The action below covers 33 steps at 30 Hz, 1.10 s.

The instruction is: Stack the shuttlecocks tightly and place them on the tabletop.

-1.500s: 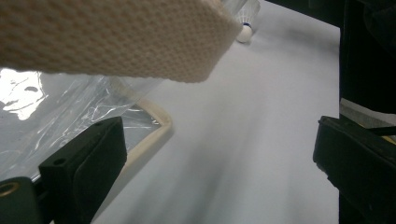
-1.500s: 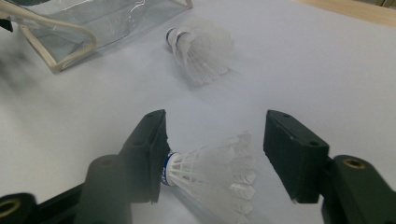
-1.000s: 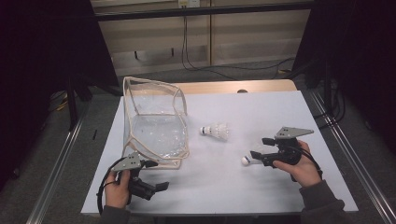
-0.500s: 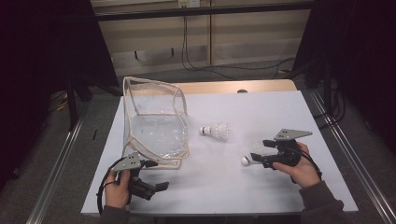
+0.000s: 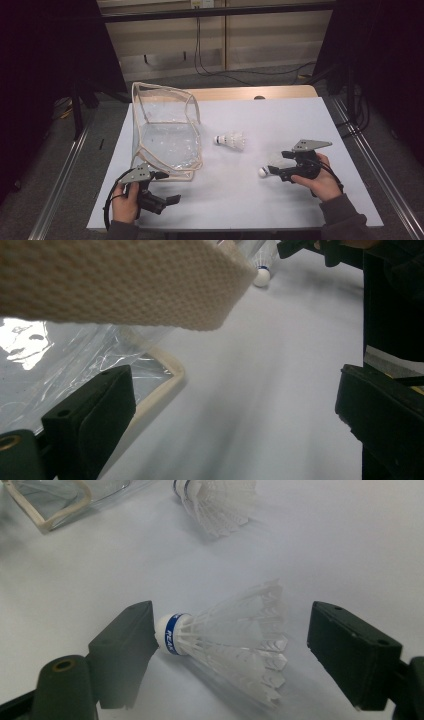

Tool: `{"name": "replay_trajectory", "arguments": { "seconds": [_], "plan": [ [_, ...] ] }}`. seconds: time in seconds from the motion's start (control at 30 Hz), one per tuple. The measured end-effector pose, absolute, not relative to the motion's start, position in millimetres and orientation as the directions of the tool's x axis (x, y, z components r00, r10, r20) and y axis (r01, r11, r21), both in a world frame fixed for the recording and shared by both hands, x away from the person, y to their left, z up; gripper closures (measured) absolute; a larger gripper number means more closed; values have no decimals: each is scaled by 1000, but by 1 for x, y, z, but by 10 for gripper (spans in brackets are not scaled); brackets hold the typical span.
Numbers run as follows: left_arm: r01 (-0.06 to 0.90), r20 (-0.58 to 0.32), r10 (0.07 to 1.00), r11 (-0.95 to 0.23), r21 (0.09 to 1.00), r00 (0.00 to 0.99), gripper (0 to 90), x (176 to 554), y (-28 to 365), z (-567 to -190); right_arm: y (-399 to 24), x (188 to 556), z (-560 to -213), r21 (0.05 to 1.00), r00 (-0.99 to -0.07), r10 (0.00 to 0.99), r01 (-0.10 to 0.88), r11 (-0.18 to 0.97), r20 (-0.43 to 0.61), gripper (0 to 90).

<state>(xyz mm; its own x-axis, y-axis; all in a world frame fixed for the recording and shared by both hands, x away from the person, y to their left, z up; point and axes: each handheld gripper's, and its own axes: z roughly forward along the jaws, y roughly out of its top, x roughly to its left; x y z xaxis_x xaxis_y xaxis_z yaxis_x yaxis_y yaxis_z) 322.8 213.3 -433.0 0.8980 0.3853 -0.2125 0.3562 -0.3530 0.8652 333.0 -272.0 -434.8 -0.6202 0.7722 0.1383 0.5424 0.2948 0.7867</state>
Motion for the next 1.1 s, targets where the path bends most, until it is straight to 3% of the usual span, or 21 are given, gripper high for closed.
{"name": "replay_trajectory", "arguments": {
  "seconds": [0.67, 1.1],
  "plan": [
    [354, -211, 386, -349, 868, 898, 28, 323, 214, -433, -270, 332, -439, 763, -650, 747, 551, 338, 138, 331],
    [354, -211, 387, -349, 867, 898, 28, 322, 214, -433, -269, 330, -440, 753, -684, 718, 539, 378, 129, 546]
  ]
}}
